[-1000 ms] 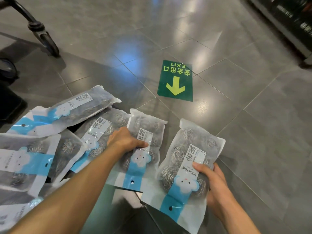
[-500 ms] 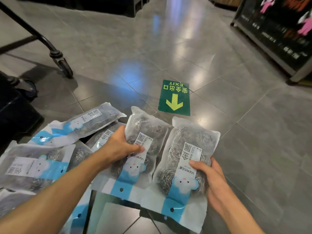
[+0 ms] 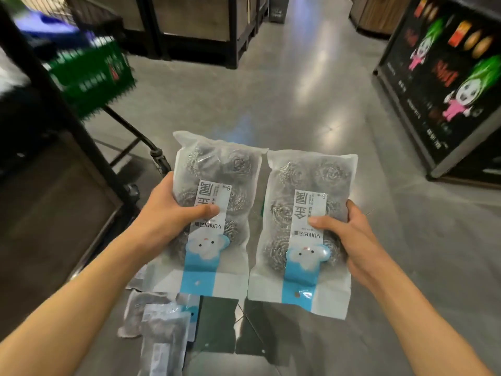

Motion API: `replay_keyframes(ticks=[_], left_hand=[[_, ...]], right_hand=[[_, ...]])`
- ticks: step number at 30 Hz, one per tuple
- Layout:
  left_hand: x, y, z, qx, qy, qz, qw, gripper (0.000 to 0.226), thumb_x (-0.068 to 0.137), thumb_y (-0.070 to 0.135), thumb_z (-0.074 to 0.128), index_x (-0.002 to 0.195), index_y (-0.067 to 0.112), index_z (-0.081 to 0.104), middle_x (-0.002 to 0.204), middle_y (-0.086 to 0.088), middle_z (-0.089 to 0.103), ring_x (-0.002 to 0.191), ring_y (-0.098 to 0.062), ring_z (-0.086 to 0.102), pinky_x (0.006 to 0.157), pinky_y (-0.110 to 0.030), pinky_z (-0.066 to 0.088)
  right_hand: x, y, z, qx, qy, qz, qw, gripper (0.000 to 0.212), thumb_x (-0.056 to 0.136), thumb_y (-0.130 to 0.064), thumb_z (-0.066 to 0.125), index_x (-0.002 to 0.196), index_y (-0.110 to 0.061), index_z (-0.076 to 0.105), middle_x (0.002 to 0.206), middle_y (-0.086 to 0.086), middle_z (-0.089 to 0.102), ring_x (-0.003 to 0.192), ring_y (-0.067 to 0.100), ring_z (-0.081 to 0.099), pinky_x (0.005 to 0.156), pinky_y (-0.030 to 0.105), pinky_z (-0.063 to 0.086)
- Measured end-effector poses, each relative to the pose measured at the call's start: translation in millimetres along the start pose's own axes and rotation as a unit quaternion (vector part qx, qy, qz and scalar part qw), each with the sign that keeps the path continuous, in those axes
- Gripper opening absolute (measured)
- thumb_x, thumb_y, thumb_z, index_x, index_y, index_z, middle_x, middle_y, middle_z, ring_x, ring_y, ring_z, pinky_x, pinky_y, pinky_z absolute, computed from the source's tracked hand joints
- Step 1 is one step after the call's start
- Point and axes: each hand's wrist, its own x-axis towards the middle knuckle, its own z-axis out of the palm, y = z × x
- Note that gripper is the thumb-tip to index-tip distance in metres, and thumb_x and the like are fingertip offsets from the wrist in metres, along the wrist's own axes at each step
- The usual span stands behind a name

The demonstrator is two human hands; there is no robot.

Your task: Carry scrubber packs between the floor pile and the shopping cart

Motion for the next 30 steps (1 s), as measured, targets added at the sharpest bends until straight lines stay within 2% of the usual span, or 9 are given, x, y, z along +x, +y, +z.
replay_keyframes(ticks=[5,6,9,11,12,16,22,27,30], left_hand=[[-70.2,222.9,-40.6,-0.02,-0.004,0.034,0.999,0.062,0.07,0.0,0.088,0.122,0.014,0.058,0.102,-0.008,0.079,0.094,-0.029,0.077,0.077,-0.044,0.064],[-82.3,261.2,-48.3,-0.018,-0.004,0.041,0.999,0.06,0.07,0.001,0.088,0.121,0.013,0.059,0.101,-0.008,0.08,0.093,-0.029,0.077,0.076,-0.044,0.063],[-115.5,368.6,-66.2,-0.024,-0.004,0.09,0.996,0.058,0.069,0.005,0.088,0.118,0.012,0.06,0.099,-0.005,0.08,0.09,-0.025,0.078,0.07,-0.036,0.063],[-135.2,422.7,-76.4,-0.027,0.0,0.115,0.993,0.067,0.062,0.012,0.09,0.122,0.013,0.059,0.102,-0.003,0.08,0.091,-0.022,0.078,0.071,-0.034,0.062],[-144.9,443.1,-80.1,-0.029,0.0,0.123,0.992,0.071,0.06,0.015,0.09,0.124,0.012,0.058,0.104,-0.005,0.079,0.093,-0.023,0.078,0.073,-0.036,0.063],[-173.6,499.7,-92.0,-0.051,-0.002,0.147,0.988,0.075,0.059,0.02,0.091,0.126,0.014,0.057,0.108,-0.007,0.078,0.098,-0.027,0.077,0.082,-0.046,0.062],[-198.0,535.9,-107.3,-0.048,-0.018,0.175,0.983,0.07,0.059,0.016,0.09,0.121,0.015,0.057,0.105,-0.006,0.078,0.095,-0.023,0.077,0.077,-0.04,0.063],[-194.6,552.0,-137.1,-0.035,-0.013,0.17,0.985,0.078,0.055,0.017,0.098,0.121,0.016,0.057,0.105,-0.005,0.078,0.097,-0.026,0.076,0.079,-0.043,0.062],[-190.6,564.3,-161.9,-0.032,0.0,0.184,0.982,0.076,0.055,0.012,0.096,0.121,0.014,0.058,0.106,-0.007,0.078,0.099,-0.029,0.076,0.08,-0.043,0.063]], right_hand=[[-105.4,-218.0,8.1,0.004,-0.004,-0.026,1.0,0.046,0.078,0.006,0.075,0.117,-0.014,0.061,0.106,0.011,0.079,0.094,0.031,0.077,0.086,0.047,0.059],[-126.7,-254.6,7.1,-0.001,-0.013,-0.035,0.999,0.048,0.077,0.005,0.076,0.118,-0.014,0.06,0.105,0.011,0.079,0.094,0.031,0.077,0.085,0.047,0.06],[-185.2,-355.3,9.1,-0.01,-0.029,-0.076,0.997,0.068,0.061,-0.001,0.086,0.123,-0.014,0.06,0.106,0.012,0.079,0.096,0.032,0.077,0.078,0.043,0.064],[-215.1,-405.8,10.3,-0.015,-0.026,-0.097,0.995,0.078,0.056,-0.005,0.088,0.127,-0.015,0.059,0.109,0.011,0.079,0.099,0.031,0.076,0.085,0.046,0.061],[-229.6,-425.1,12.4,-0.01,-0.024,-0.11,0.994,0.073,0.059,-0.009,0.085,0.127,-0.016,0.059,0.11,0.01,0.079,0.1,0.031,0.076,0.088,0.047,0.059],[-267.6,-479.5,26.6,-0.008,-0.028,-0.148,0.989,0.055,0.072,-0.005,0.078,0.123,-0.016,0.061,0.11,0.008,0.079,0.1,0.03,0.076,0.087,0.045,0.059],[-296.0,-514.7,54.2,-0.007,-0.047,-0.178,0.983,0.064,0.065,-0.007,0.078,0.126,-0.014,0.059,0.107,0.007,0.079,0.094,0.028,0.077,0.071,0.036,0.064],[-295.3,-528.6,69.6,-0.009,-0.051,-0.183,0.982,0.063,0.068,-0.005,0.077,0.128,-0.015,0.06,0.109,0.008,0.079,0.096,0.028,0.077,0.074,0.037,0.065],[-292.2,-537.6,83.1,-0.014,-0.05,-0.195,0.979,0.059,0.072,-0.004,0.077,0.127,-0.017,0.06,0.109,0.006,0.079,0.097,0.028,0.077,0.079,0.043,0.065]])
